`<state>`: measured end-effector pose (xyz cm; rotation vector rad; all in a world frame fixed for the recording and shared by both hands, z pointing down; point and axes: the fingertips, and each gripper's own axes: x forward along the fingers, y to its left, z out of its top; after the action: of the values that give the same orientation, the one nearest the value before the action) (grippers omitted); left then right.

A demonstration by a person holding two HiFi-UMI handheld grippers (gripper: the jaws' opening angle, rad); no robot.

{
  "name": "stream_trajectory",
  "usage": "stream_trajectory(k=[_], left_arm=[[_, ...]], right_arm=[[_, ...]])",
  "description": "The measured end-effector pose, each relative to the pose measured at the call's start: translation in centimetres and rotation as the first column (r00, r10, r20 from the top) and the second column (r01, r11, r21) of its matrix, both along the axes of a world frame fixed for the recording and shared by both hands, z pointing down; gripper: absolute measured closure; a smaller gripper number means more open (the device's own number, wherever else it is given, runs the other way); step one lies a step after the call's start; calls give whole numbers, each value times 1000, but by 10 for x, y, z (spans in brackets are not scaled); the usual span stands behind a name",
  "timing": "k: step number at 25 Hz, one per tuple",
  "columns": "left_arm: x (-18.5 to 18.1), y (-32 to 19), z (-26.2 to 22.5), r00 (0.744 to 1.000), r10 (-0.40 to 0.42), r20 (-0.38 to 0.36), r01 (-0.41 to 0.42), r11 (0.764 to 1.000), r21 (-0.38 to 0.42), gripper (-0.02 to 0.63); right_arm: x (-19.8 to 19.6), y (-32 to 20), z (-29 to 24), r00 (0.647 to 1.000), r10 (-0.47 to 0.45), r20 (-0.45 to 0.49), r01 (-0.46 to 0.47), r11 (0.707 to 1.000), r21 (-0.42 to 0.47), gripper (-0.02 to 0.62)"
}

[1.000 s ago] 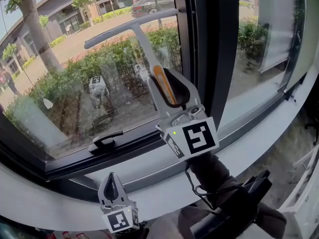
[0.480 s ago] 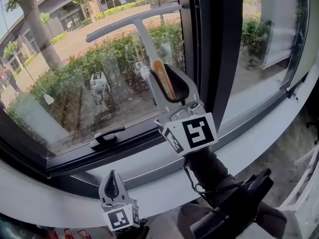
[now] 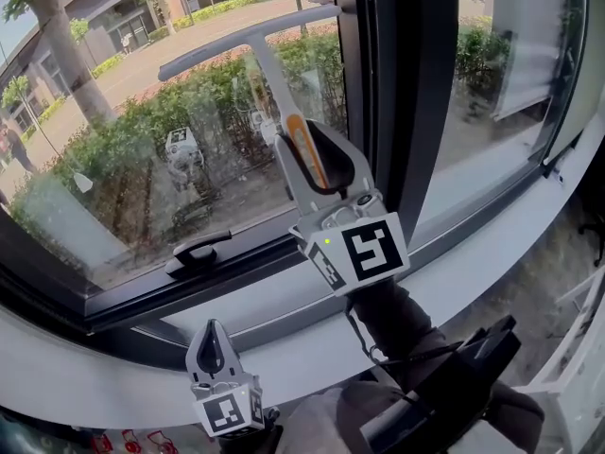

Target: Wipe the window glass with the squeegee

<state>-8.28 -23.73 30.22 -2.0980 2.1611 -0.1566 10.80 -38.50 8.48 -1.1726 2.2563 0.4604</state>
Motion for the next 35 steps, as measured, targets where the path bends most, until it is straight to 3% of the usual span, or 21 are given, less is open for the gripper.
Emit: stream_trajectory(k=[26, 29, 35], left_arm=[[9, 1, -8, 1000, -18, -3, 18, 1000, 8, 604], [4, -15, -14, 999, -15, -34, 16, 1000, 25, 604], [0, -49, -32, 1000, 19, -10, -18, 996, 90, 604]], right_arm=[[7, 15, 41, 999, -34, -3, 34, 996, -82, 465], [6, 12, 52, 1000, -29, 6, 30, 995, -96, 465], [-2, 5, 82, 999, -40, 6, 41, 991, -131, 465]])
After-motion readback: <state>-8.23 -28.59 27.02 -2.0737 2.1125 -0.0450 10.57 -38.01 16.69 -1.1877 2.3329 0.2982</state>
